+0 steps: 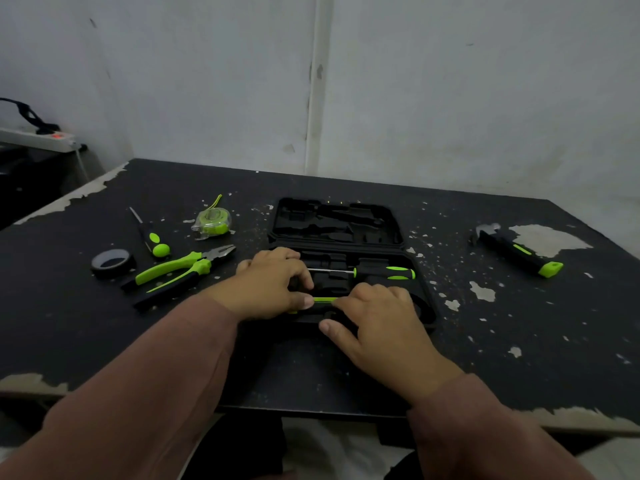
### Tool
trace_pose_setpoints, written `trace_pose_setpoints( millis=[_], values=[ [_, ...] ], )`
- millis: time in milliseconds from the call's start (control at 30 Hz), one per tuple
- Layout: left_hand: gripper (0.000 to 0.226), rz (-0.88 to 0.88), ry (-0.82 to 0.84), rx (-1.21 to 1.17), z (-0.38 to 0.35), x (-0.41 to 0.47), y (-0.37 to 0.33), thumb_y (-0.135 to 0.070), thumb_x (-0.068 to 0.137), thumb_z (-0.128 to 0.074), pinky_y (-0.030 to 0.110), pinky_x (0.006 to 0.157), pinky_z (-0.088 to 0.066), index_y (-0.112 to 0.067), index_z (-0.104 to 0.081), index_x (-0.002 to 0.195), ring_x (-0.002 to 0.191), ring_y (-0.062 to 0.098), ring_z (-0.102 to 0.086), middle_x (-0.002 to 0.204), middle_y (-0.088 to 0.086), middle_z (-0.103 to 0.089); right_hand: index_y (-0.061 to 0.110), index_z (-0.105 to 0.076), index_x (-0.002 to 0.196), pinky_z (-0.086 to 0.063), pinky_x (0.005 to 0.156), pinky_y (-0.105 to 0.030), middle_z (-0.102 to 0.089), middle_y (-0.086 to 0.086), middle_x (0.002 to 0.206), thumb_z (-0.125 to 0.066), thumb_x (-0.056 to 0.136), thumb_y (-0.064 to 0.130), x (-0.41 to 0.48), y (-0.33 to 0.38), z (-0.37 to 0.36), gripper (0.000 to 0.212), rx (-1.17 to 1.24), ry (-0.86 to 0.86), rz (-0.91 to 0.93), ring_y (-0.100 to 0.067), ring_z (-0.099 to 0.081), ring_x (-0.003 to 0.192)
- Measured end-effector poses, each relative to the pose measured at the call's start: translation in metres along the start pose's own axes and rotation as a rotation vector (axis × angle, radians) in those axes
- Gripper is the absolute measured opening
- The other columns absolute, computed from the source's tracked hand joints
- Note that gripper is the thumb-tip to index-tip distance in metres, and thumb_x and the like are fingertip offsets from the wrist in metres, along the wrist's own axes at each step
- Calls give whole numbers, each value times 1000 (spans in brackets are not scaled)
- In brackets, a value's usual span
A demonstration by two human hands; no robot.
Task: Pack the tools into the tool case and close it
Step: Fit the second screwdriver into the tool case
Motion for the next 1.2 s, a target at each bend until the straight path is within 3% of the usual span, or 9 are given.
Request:
trace_pose_setpoints(
  millis=[100,233,433,600,867,1067,1200],
  values=[
    [34,21,64,40,-1,0,-1,-47,80,-62,42,108,-18,-39,-55,113,140,19,-18,152,-7,-23,23,-69,82,-45,72,-36,-59,3,73,-30,78,62,2,4,1,56,-36,1,-8,-21,-60,72],
    [41,31,101,117,-3,2,-2,-50,81,-59,43,107,-19,-40,-52,120,139,19,-18,150,-8,-25,20,-66,95,-39,82,-36,-59,2,87,-17,75,67,9,6,3,71,-17,60,33,-21,-57,86],
    [34,38,181,225,0,8,-9,-52,80,-61,40,96,-27,-38,-56,110,130,21,-25,137,-8,-34,15,-61,99,-35,73,-30,-54,0,97,-40,83,64,12,7,3,56,-10,113,53,-20,-53,98],
    [28,48,202,251,4,11,-15,-51,78,-63,42,97,-31,-36,-58,101,122,21,-31,128,-6,-39,17,-58,99,-40,76,-31,-55,-1,103,-43,82,64,14,7,1,53,-10,124,29,-21,-51,103],
    [31,50,171,305,7,7,-22,-49,78,-64,44,97,-30,-35,-55,104,122,23,-36,127,-3,-43,17,-59,102,-43,82,-32,-56,-1,104,-44,83,61,13,3,2,51,30,117,52,-20,-50,104],
    [33,39,27,184,10,12,-39,-48,77,-63,42,94,-33,-33,-54,105,118,25,-46,124,0,-48,19,-67,95,-44,80,-25,-60,2,93,-46,81,48,5,-19,5,38,379,-14,27,-15,-56,93],
    [39,-39,-22,129,8,23,-67,-51,81,-57,42,95,-35,-31,-52,114,117,26,-47,125,1,-48,17,-69,92,-36,82,-20,-63,1,90,-51,81,33,5,-43,12,26,406,-178,-6,-14,-55,90]
  ],
)
Point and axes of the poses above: each hand's wrist, its own x-axis towards the middle knuckle, its own z-axis out of the back of the hand, y = z × x, the point moved 3 cm from there along x, towards the middle knuckle
